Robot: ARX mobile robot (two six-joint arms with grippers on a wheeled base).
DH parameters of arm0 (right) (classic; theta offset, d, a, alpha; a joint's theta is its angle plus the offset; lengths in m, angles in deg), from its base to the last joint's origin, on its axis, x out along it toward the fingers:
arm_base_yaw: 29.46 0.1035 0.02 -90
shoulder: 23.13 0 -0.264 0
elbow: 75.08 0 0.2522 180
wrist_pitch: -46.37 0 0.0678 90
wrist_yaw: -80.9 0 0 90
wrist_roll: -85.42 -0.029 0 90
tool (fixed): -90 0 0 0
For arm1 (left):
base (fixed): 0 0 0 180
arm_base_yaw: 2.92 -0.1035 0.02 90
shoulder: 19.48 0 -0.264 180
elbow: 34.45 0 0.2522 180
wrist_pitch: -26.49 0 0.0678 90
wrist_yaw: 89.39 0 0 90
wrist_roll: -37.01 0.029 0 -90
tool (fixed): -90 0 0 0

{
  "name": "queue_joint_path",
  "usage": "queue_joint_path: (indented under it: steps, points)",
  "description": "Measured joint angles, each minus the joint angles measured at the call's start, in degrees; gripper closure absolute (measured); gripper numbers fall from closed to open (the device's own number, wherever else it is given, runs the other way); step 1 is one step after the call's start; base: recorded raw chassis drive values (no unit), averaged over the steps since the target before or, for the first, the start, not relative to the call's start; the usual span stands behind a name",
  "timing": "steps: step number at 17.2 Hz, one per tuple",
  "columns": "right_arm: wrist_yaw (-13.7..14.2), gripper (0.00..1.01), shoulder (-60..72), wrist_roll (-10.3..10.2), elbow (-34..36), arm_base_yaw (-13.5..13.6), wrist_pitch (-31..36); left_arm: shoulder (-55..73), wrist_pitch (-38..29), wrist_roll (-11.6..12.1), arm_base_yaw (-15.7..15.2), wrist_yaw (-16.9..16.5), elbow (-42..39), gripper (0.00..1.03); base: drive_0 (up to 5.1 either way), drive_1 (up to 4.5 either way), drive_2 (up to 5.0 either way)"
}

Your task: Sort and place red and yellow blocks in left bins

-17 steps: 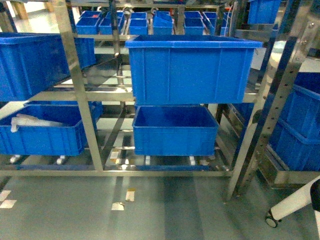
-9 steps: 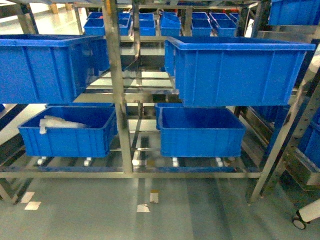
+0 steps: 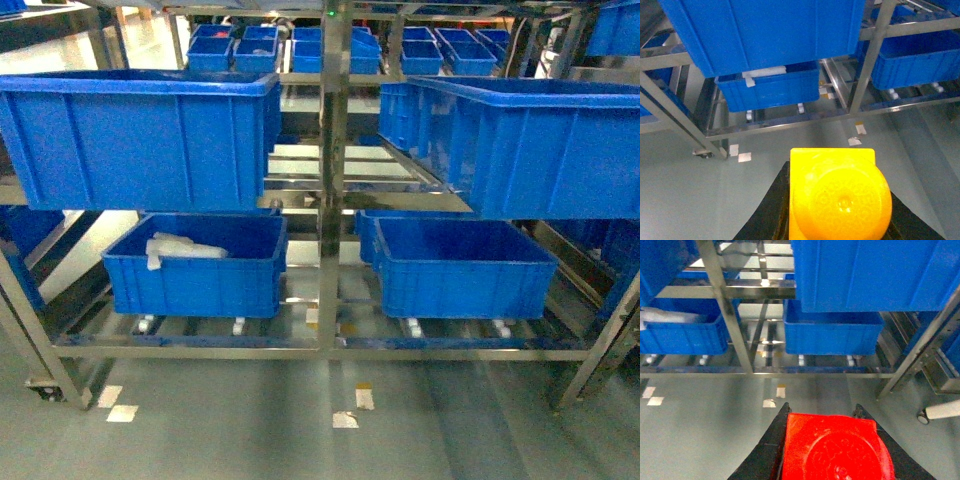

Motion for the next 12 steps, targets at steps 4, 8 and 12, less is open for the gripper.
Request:
queue_joint_path:
  steps: [4, 8, 12]
  points:
    - [0.0, 0.73, 0.0, 0.0, -0.1, 0.2, -0.1, 0.0, 0.3, 0.0, -0.1, 0.0, 0.0, 0.76, -5.0, 2.49, 2.5]
    - [0.1, 0.73, -0.1, 0.0, -0.1, 0.2, -0.1, -0.3, 0.1, 0.0, -0.1, 0.0, 0.0, 0.76, -5.0, 2.49, 2.5]
    - [0.1, 0.73, 0.0, 0.0, -0.1, 0.2, -0.1, -0.2, 0.3, 0.0, -0.1, 0.0, 0.0, 0.76, -5.0, 2.49, 2.5]
